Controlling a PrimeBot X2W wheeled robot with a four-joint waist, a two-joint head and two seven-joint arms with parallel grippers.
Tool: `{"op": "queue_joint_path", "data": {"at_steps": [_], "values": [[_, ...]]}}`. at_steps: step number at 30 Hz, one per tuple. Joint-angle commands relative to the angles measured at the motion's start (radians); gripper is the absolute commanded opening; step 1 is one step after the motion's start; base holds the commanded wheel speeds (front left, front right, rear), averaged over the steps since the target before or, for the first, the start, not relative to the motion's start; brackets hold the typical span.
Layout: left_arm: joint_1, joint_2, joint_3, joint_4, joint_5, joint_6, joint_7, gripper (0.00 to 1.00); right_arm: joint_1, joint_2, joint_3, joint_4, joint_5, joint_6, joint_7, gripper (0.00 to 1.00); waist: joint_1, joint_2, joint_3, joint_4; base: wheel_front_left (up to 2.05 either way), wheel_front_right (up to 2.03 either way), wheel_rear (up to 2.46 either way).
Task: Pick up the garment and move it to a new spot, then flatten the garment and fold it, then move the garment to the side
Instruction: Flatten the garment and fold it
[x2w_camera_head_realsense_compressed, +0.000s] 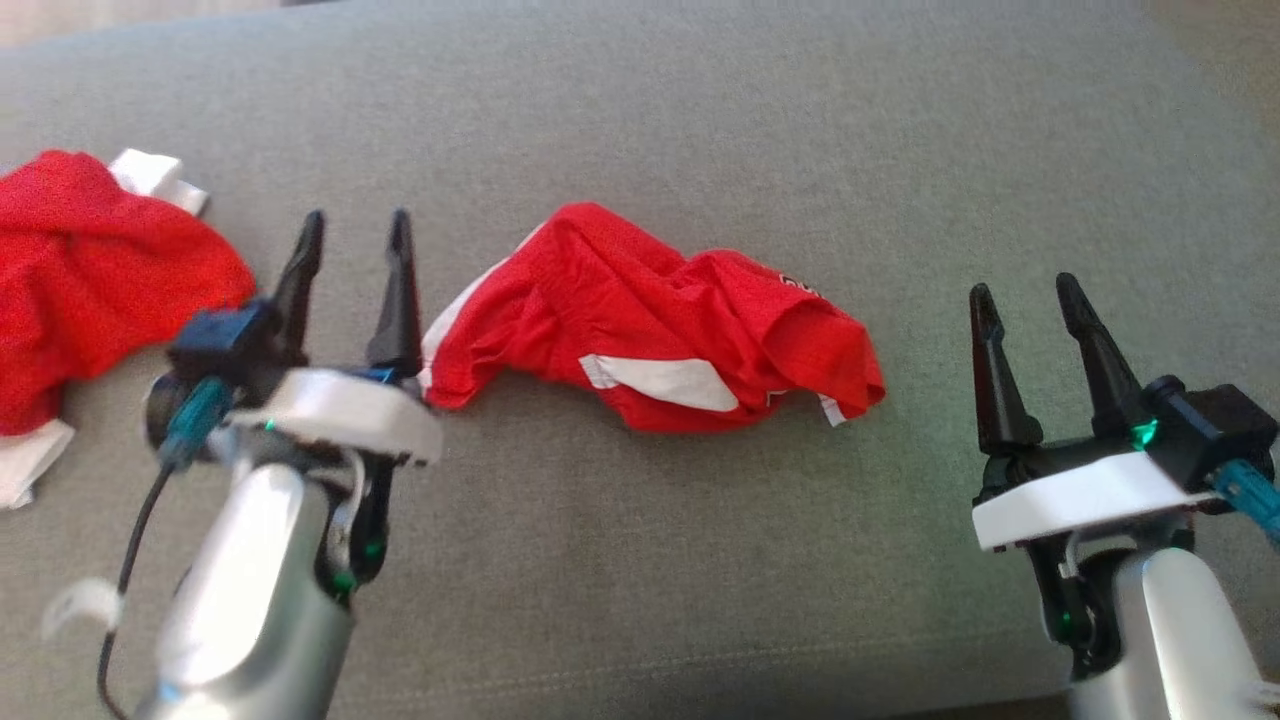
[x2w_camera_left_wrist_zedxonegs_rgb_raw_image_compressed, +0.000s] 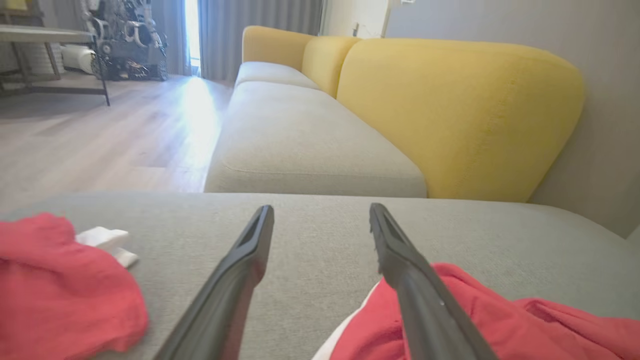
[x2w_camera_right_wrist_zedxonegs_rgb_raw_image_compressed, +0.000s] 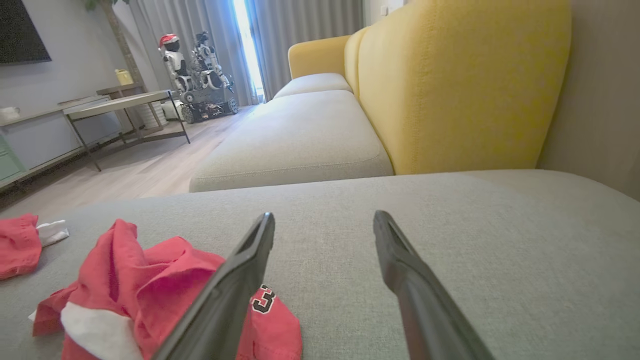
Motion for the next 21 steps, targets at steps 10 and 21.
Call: {"op": "queue_joint_path", "data": {"at_steps": [10,21], "values": [[0.219,0.07,0.096,-0.213,0.097,0.054,-0.012,1.0,0.035,-0.004,0.035,-0.036,-0.068,-0.001,0.026,1.0,-0.0001,0.0,-0.082,0.042,0.0,0.0,0.0],[0.327,0.077,0.078,-0.261,0.098,0.07,0.0,1.0,0.07,-0.004,0.045,-0.06,-0.089,-0.001,0.05,1.0,-0.0001,0.0,-0.114,0.048,0.0,0.0,0.0]]}}
